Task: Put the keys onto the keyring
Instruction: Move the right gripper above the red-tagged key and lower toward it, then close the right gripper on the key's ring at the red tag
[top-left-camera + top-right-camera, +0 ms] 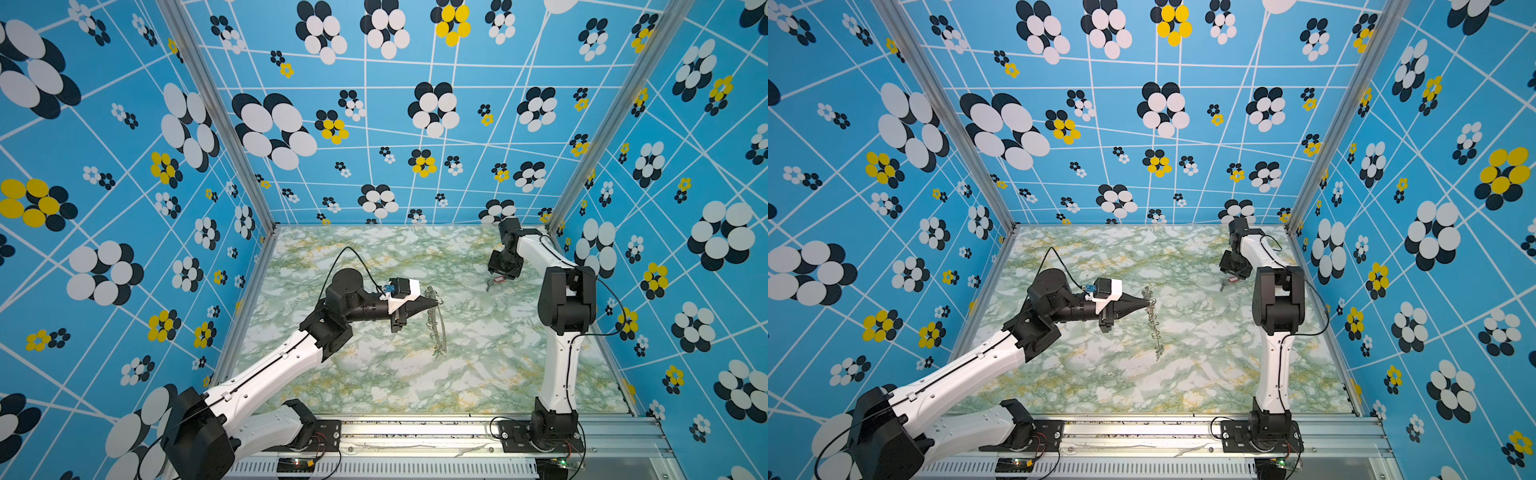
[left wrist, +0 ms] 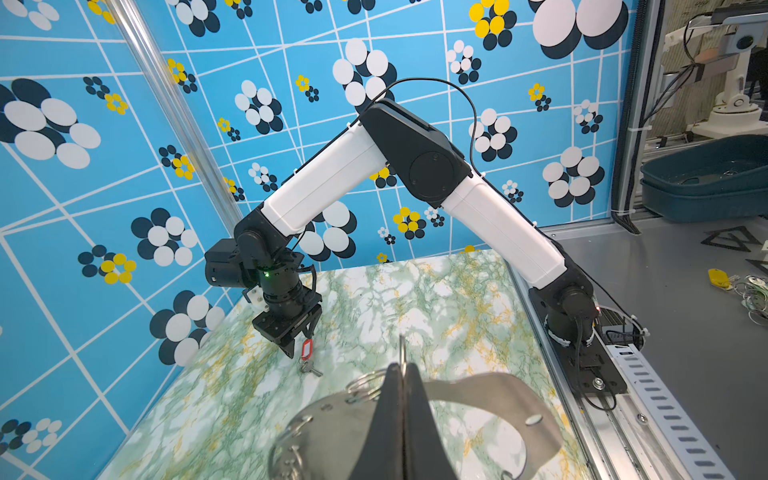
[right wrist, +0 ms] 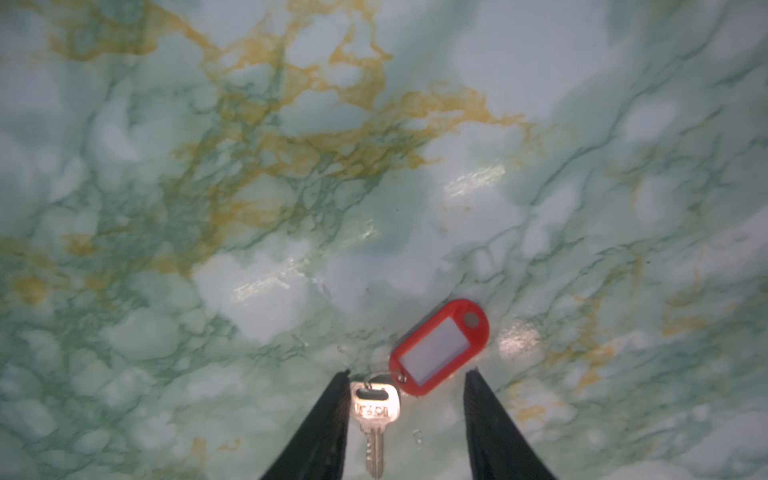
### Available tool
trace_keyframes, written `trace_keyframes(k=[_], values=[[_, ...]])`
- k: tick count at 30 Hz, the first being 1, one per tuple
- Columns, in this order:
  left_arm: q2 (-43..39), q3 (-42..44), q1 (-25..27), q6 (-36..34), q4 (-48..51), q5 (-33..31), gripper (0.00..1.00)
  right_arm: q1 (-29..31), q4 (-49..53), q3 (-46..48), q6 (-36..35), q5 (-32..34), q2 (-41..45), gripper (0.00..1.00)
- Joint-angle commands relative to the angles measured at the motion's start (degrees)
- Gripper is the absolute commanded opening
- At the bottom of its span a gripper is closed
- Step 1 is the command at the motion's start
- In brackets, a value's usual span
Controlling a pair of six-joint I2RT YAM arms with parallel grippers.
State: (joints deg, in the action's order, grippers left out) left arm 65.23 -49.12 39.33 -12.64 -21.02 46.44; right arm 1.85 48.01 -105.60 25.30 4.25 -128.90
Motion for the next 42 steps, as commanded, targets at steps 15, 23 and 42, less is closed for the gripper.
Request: trace_keyframes(k=[15,23,42], values=[[-1.51,0.51,-0.75,0.07,-1.84,-0.62,0.00,3.01,2.00,-5.54,-4.60,-1.64,-5.18,0.53],[-1.86,0.65,-0.89,-0.36,-1.25,-0.56,0.00,3.43,2.52,-2.36,-4.51,4.25,-0.12,0.45],[-2.20,1.22,-1.19,-0.45,-0.87,-0.63,0.00,7.42,3.68,-4.57,-6.32,6.18,-2.29,0.27]])
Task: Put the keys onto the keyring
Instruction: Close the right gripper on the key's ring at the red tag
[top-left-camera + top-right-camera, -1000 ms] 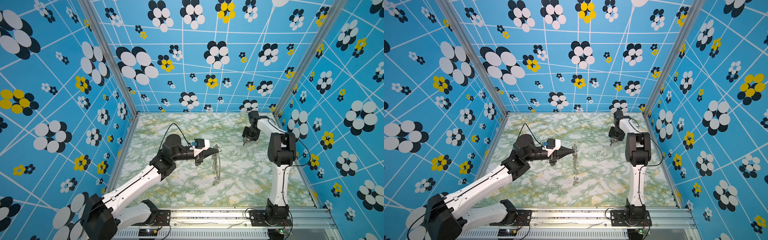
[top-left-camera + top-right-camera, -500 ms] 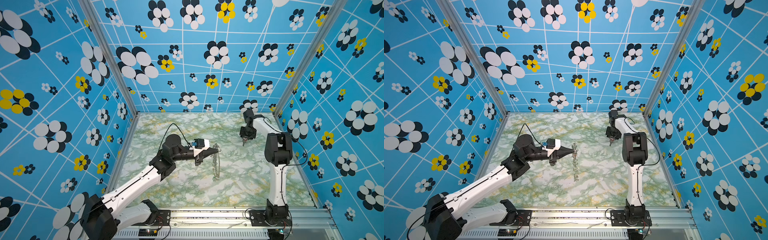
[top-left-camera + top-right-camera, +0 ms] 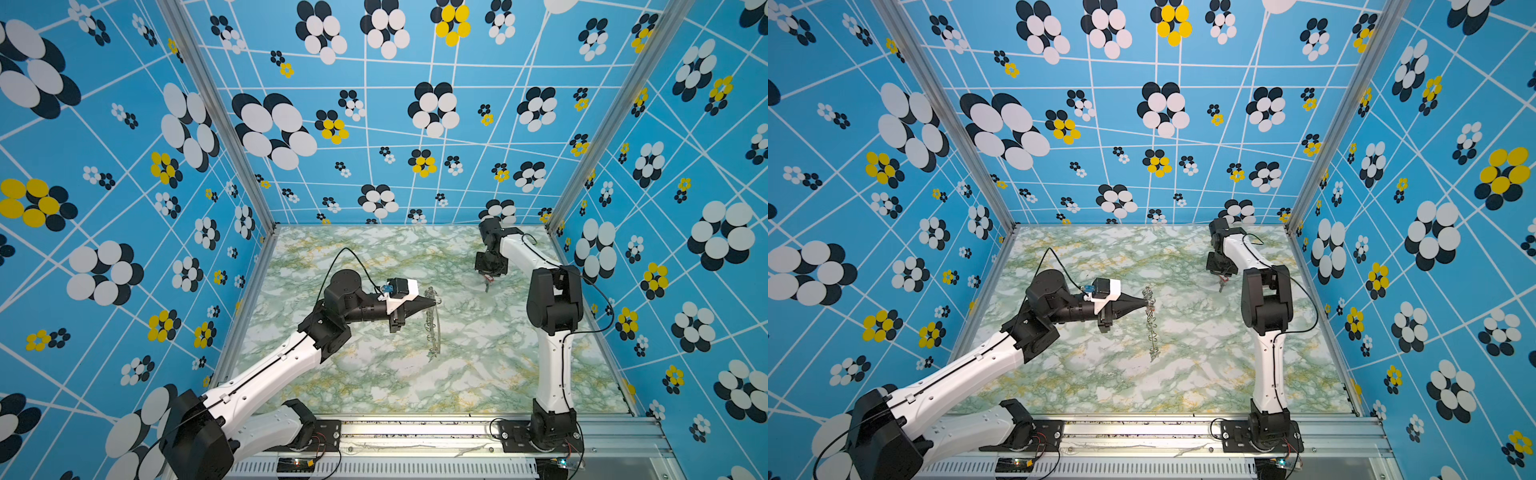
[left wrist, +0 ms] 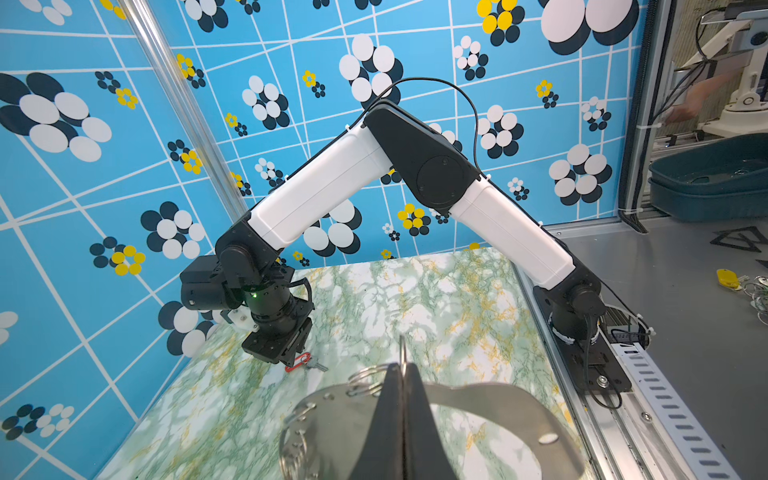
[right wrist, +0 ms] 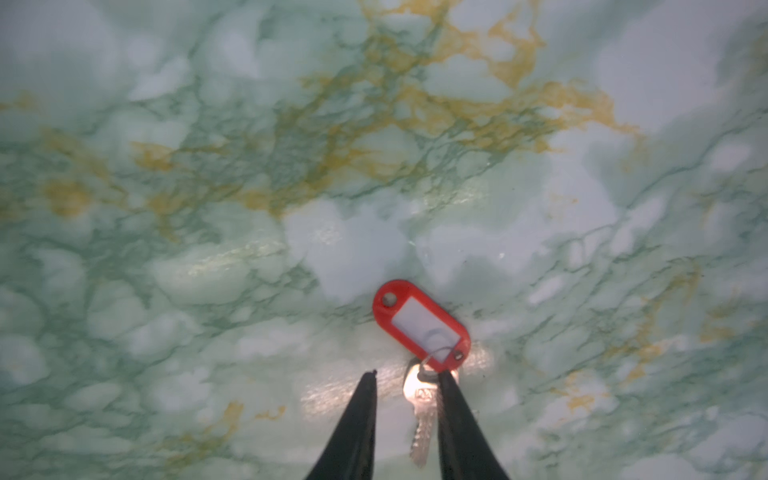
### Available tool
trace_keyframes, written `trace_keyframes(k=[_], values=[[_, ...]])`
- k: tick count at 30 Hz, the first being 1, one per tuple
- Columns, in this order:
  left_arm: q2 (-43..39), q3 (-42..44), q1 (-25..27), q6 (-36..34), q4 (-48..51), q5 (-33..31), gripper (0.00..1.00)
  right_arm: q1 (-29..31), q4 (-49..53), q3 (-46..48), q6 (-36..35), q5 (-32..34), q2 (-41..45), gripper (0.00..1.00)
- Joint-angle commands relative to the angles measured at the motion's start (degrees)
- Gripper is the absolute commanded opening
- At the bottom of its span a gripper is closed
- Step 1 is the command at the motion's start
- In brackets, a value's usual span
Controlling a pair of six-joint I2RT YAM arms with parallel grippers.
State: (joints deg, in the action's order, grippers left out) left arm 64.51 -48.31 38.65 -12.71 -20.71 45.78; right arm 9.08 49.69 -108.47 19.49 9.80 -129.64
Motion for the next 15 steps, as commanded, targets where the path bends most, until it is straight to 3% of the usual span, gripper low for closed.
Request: trace_keyframes(k=[1,8,15], values=[[-1.49,0.42,-0.51,-0.39,-1.09,0.01,0.00,0.28,2.23,-2.00,-0.53,0.73,-1.81,0.27],[-1.67,0.59,-0.77,-0.39,-0.75,0.19,0.00,0.33,3.59,-2.19,-1.76,5.19,-1.92,0.25],[-1.54,0.86,-0.86,-0.30,-1.00,0.19,0.00,0.37,3.68,-2.29,-2.06,5.40,-3.05,0.24]])
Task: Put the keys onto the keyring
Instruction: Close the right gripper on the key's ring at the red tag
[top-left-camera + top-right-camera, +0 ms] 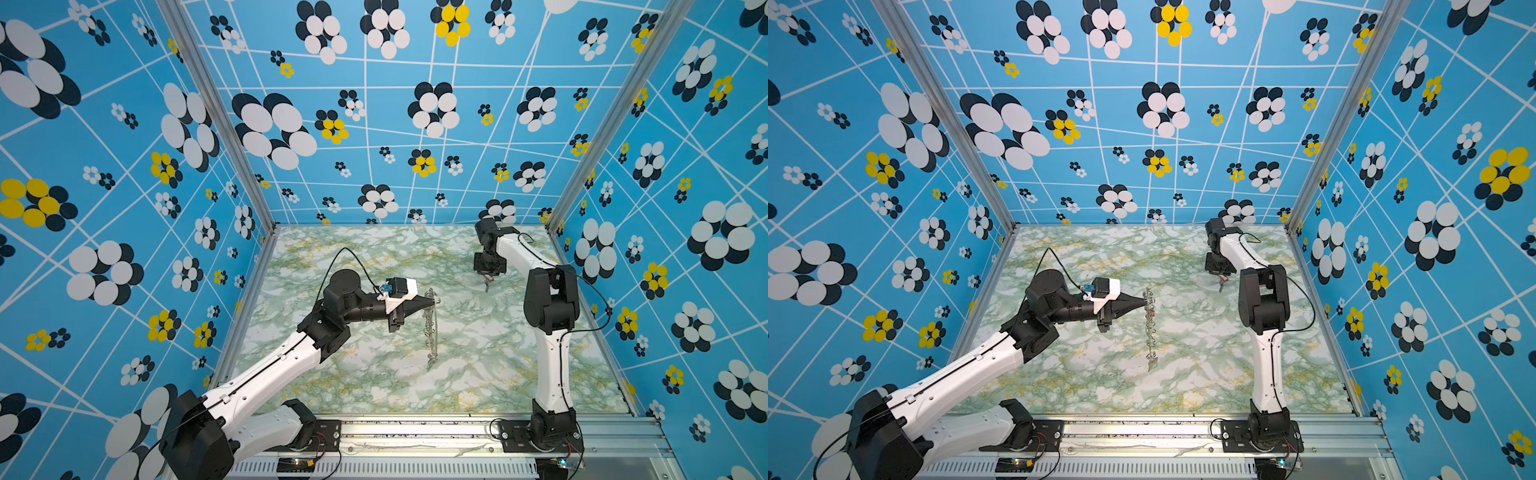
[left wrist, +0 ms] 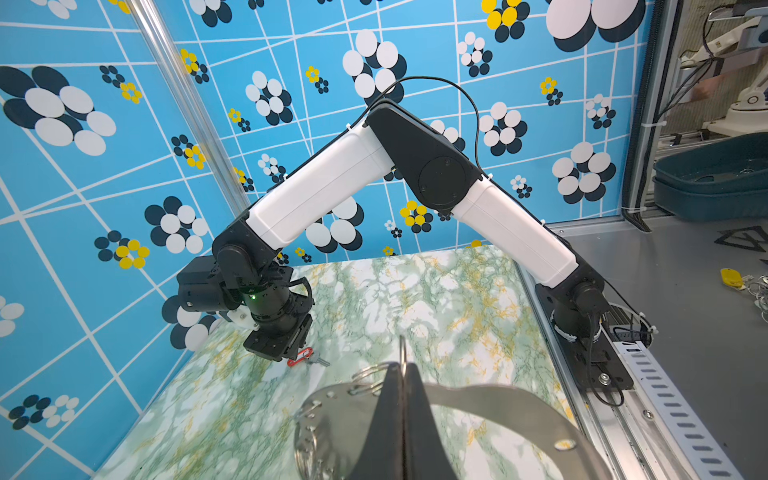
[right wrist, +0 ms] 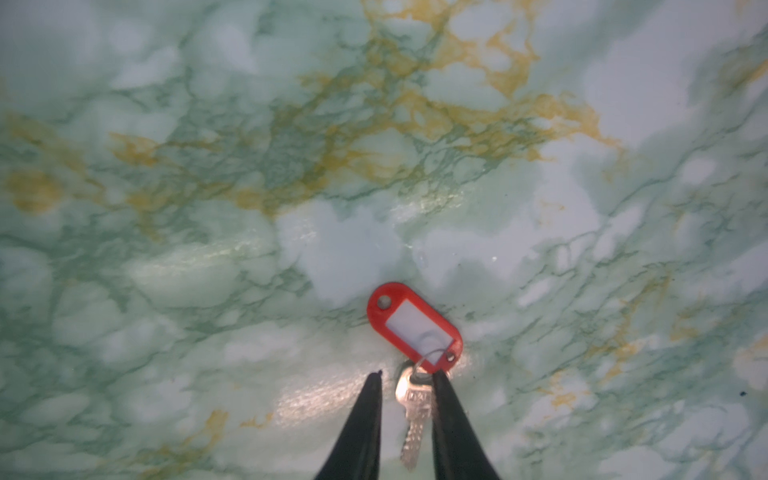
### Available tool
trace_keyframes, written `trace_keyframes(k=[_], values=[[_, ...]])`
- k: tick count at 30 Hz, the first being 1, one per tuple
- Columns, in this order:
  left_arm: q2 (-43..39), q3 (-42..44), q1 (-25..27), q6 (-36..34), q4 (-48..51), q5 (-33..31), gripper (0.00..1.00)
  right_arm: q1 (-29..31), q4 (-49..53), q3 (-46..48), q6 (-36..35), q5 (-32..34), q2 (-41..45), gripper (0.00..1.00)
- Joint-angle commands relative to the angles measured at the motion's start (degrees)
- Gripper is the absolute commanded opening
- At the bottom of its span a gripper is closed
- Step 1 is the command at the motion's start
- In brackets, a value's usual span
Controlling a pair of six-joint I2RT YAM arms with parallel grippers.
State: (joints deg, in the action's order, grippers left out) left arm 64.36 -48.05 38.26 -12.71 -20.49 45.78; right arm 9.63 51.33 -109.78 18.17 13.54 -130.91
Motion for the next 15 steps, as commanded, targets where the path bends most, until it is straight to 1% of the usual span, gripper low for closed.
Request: trace_keyframes(k=[1,15], values=[[-1.49,0.59,-0.47,-0.30,-1.22,0.19,0.00,-0.22,1.94,-0.90,-0.65,1.74,-1.89,0.24],[-1.70,0.85,-0.65,-0.39,-0.52,0.19,0.00,-0.63,0.95,0.93,-0.51,3.12,-3.21,0.21]])
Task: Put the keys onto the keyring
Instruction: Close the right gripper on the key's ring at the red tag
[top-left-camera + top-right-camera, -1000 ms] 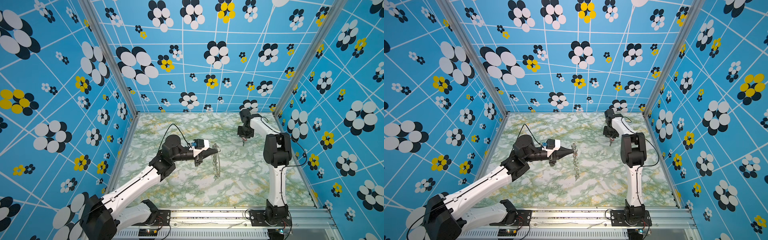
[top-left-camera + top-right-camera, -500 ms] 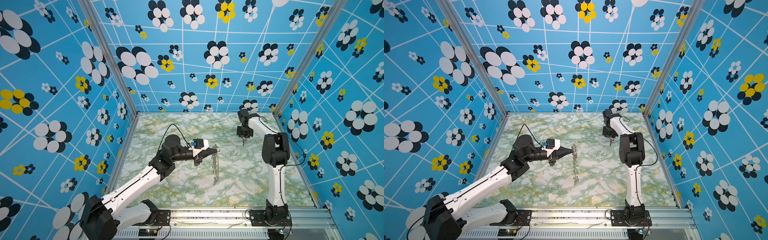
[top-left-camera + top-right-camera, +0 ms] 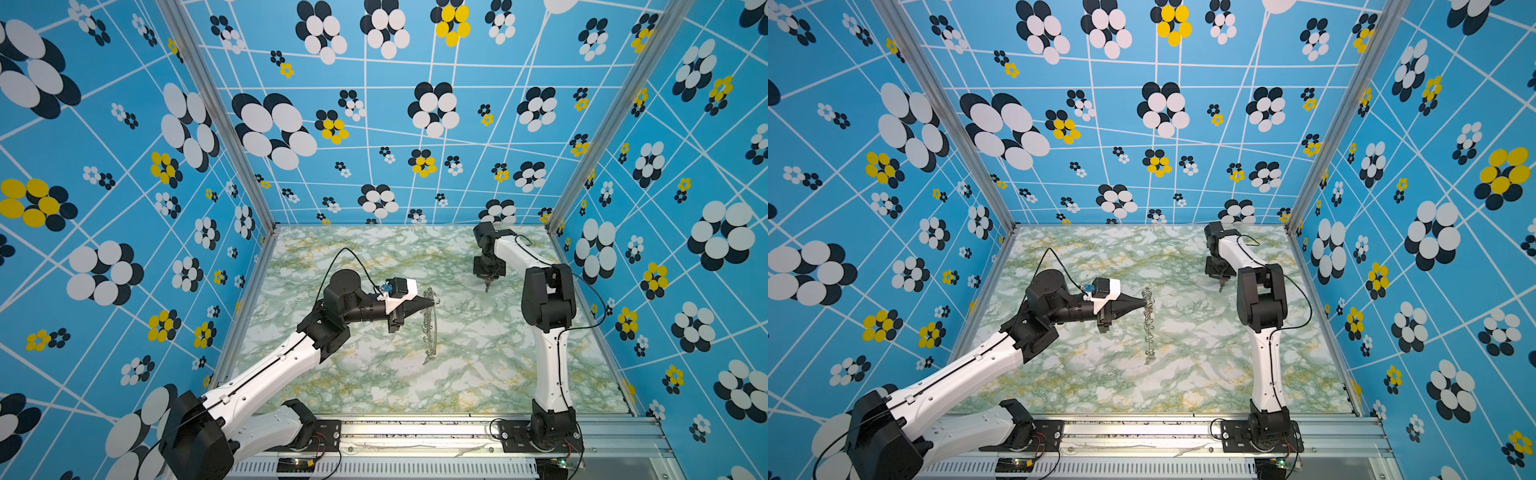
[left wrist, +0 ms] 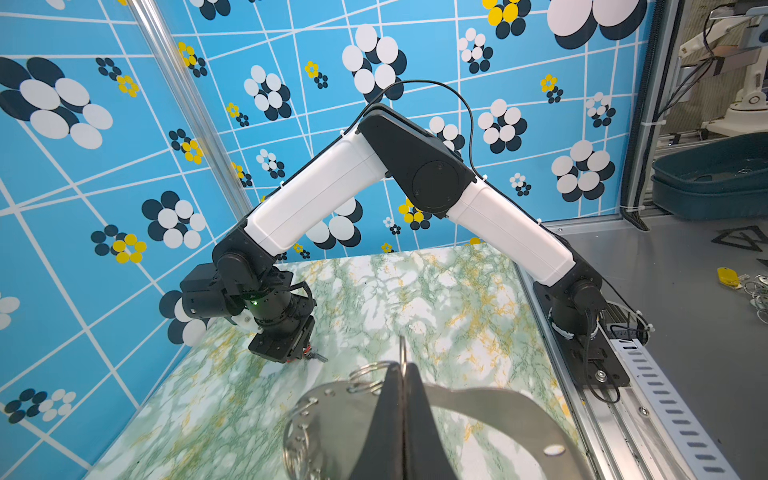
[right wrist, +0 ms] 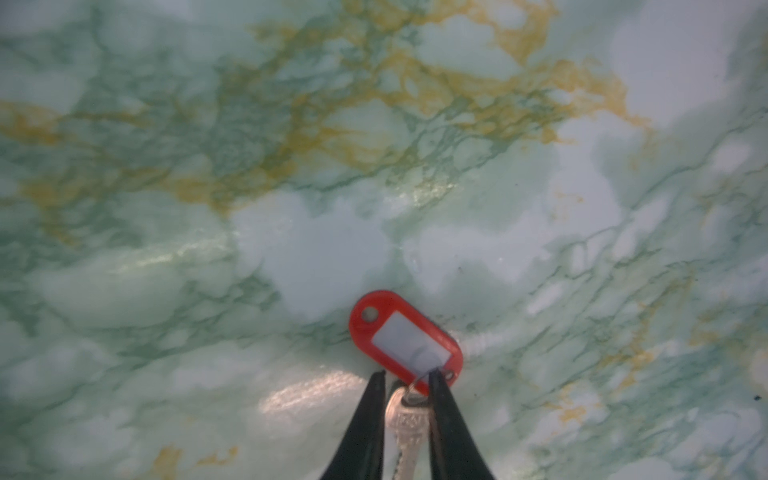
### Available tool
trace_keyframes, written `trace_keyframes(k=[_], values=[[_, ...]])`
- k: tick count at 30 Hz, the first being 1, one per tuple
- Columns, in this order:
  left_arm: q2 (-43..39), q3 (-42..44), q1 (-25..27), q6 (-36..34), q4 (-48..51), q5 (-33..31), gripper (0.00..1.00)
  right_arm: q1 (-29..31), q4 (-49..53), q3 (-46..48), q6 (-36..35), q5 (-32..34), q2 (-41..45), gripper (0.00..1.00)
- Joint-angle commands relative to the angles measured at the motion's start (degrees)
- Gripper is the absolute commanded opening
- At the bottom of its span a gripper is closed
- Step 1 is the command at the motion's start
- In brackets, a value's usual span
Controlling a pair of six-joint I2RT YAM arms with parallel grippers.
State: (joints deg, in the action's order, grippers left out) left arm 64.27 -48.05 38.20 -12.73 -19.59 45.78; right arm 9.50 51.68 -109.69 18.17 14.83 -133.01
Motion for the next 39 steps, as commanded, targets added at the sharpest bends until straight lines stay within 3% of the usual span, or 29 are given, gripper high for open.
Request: trace_keyframes(k=[1,11,22,34,38,39], values=[[-1.61,0.86,-0.60,-0.34,-1.42,0.20,0.00,-0.62,0.53,1.08,-0.49,1.74,-1.11,0.21],[-1.66,0.70,-0.67,-0.28,-1.42,0.19,0.00,-0.90,-2.33,4.46,-0.50,2.32,2.04,0.00],[-1.97,0.08,-0.67,-0.36,-0.63,0.10,0.00,-0.90,-5.14,8.89,-1.85,0.15,7.95,0.00],[-2.42,-0.11,-0.58,-0.45,-0.19,0.12,0.00,-0.80,-4.44,12.68,-2.17,-7.99,16.75,0.00],[-2.50,0.05,-0.49,-0.47,-0.09,0.19,0.00,-0.80,-4.22,13.81,-3.91,-5.07,16.22,0.00],[-2.50,0.15,-0.49,-0.40,-0.22,0.20,0.00,-0.80,-4.22,13.44,-4.06,-4.22,15.49,0.06]])
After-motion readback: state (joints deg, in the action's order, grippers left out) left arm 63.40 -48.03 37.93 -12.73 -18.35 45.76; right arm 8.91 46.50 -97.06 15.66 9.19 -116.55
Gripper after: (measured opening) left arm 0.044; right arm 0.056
